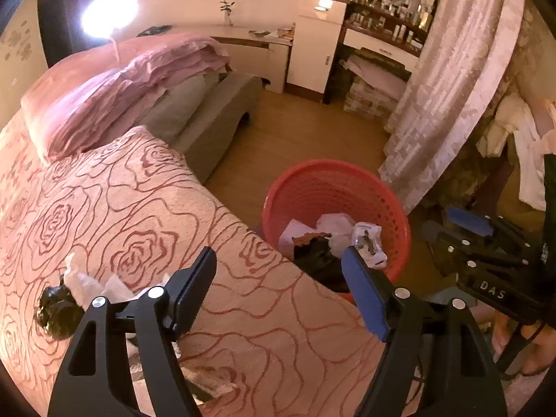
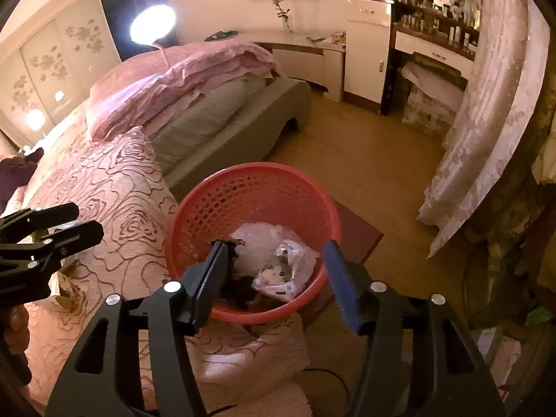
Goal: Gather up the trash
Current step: 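Move the left tool to the bed and grasp the black plastic bag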
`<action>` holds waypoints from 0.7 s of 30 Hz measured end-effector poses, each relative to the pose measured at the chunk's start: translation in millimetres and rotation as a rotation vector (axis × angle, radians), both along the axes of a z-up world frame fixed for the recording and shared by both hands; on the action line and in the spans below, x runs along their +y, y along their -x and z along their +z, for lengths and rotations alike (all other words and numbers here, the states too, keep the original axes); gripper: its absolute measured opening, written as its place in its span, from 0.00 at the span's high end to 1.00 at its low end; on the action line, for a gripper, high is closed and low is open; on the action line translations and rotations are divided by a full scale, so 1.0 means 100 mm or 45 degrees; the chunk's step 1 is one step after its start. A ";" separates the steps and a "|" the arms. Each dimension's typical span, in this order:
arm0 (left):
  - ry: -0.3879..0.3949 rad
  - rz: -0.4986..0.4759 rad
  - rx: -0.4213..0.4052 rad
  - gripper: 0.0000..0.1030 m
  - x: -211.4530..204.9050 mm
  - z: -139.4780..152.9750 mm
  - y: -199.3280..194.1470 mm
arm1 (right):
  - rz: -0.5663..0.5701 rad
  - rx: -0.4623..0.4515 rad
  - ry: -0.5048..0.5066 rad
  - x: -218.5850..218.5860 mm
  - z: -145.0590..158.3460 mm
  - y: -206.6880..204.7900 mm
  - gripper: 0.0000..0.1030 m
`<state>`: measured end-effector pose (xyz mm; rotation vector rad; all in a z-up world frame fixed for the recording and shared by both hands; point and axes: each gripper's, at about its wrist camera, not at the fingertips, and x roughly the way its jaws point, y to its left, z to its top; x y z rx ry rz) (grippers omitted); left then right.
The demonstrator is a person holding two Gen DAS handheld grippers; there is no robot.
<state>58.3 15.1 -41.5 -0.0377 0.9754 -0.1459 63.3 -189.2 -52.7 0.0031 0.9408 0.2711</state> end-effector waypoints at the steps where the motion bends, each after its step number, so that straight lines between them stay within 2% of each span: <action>1: 0.001 0.007 -0.001 0.30 0.02 0.00 0.01 | 0.003 -0.003 -0.001 0.01 0.01 0.01 0.44; 12: 0.003 0.101 -0.024 0.30 0.36 0.08 0.18 | 0.086 0.002 -0.016 0.26 0.04 0.13 0.41; 21: -0.019 0.261 -0.070 0.27 0.95 0.23 0.43 | 0.225 0.020 -0.019 0.67 0.00 0.24 0.40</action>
